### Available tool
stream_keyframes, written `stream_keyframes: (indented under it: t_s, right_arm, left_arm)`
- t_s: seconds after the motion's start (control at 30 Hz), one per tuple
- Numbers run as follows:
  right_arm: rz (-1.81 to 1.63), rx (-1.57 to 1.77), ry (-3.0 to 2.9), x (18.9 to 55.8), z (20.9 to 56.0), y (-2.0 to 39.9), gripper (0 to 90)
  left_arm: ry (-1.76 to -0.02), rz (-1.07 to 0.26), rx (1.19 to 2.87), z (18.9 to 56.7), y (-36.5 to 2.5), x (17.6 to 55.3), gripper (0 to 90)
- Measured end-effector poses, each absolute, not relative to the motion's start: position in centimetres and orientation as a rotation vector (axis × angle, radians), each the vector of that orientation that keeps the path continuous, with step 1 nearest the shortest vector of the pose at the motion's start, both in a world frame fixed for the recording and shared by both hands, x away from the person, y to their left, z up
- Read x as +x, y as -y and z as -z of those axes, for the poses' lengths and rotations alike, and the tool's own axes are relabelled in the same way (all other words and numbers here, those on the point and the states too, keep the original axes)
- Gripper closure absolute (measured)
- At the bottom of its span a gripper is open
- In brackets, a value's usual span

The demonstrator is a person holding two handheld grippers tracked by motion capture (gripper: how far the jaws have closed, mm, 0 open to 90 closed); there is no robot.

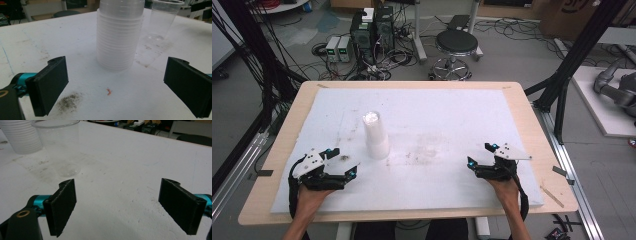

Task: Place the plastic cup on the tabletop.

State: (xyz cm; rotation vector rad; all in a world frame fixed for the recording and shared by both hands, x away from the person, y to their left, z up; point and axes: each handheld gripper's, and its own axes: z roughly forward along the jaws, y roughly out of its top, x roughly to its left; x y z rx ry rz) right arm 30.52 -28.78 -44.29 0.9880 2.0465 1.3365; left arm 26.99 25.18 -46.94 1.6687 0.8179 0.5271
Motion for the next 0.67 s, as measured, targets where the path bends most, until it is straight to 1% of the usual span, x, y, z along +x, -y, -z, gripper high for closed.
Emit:
stream_keyframes:
  t_s: [0.33, 0.67]
  right_arm:
    - [-1.343, 1.02, -2.028, 30.62, 45.18, 28.9, 14.7]
    - [-1.341, 0.996, -2.03, 30.51, 45.23, 28.85, 14.7]
  left_arm:
    - [-0.816, -0.527, 1.641, 47.0, -25.43, 26.86, 5.4]
    - [-0.814, -0.524, 1.626, 47.03, -25.59, 26.77, 5.4]
